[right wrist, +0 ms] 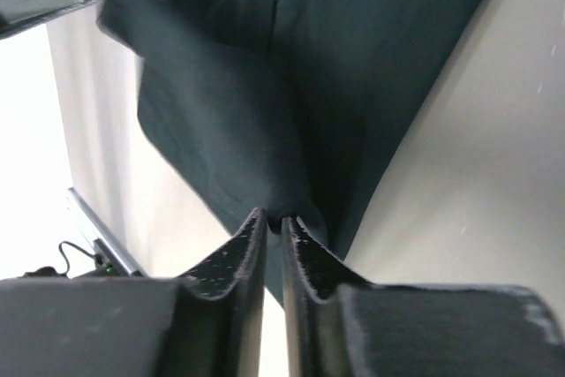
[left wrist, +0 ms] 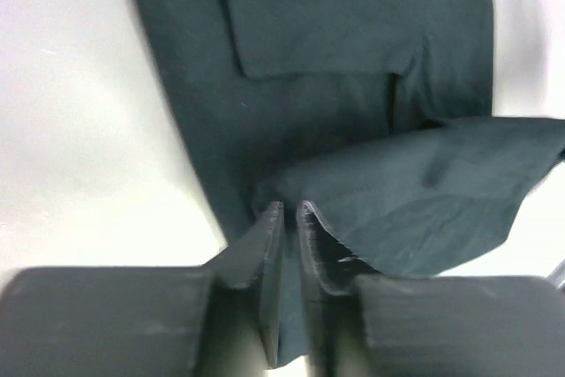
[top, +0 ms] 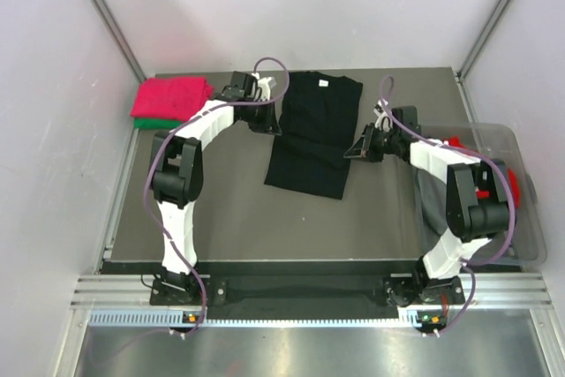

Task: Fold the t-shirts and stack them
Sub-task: Fold the tshirt, then neatly place the folded tshirt to the corner

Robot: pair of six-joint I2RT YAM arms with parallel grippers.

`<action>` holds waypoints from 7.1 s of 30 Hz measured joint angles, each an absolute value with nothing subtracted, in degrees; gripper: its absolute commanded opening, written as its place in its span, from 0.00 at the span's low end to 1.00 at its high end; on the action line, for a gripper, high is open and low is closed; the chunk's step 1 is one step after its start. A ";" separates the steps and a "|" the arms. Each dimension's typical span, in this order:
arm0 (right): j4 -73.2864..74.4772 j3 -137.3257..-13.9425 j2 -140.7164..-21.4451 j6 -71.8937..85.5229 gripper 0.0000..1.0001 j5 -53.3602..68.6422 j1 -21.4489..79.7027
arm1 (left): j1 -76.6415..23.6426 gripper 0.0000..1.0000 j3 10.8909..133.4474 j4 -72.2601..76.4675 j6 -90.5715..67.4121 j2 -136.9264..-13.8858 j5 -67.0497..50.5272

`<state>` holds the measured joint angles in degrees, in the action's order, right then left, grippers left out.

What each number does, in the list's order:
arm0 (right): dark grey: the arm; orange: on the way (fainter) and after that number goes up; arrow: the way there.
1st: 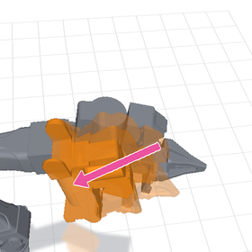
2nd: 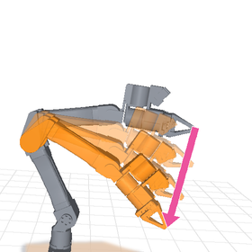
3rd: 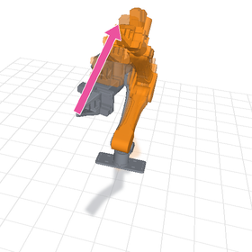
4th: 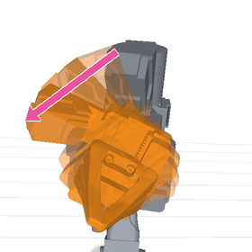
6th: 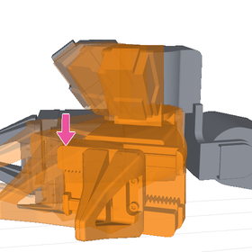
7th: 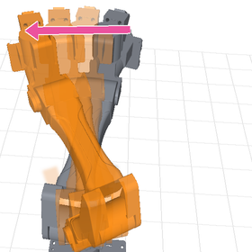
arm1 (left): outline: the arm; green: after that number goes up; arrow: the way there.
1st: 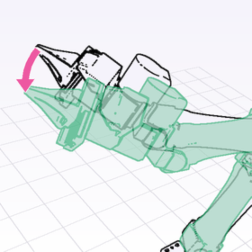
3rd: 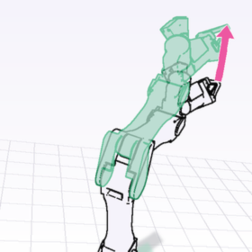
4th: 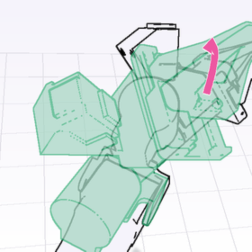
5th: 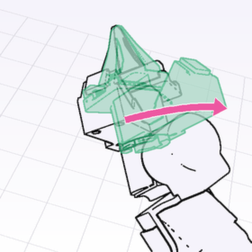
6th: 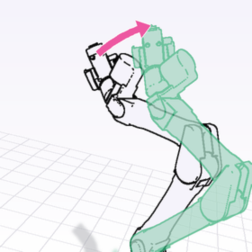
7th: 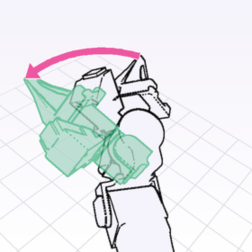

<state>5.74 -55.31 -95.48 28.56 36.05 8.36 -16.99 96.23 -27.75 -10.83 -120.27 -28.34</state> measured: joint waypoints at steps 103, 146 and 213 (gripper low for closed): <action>18.94 -52.58 -70.06 23.24 0.00 37.58 8.12 | -12.84 0.00 59.35 -23.22 -32.71 -82.06 -47.35; 0.86 -99.83 -125.25 19.59 0.00 31.51 6.87 | -8.78 0.03 125.62 -17.96 -24.51 -142.71 -39.86; 5.30 -76.14 -97.69 2.17 0.46 38.39 7.01 | -9.32 0.00 119.33 -23.33 -23.16 -143.00 -41.89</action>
<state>5.30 -76.14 -97.69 2.17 38.39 7.01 -9.32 119.33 -23.33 -23.16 -143.00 -41.89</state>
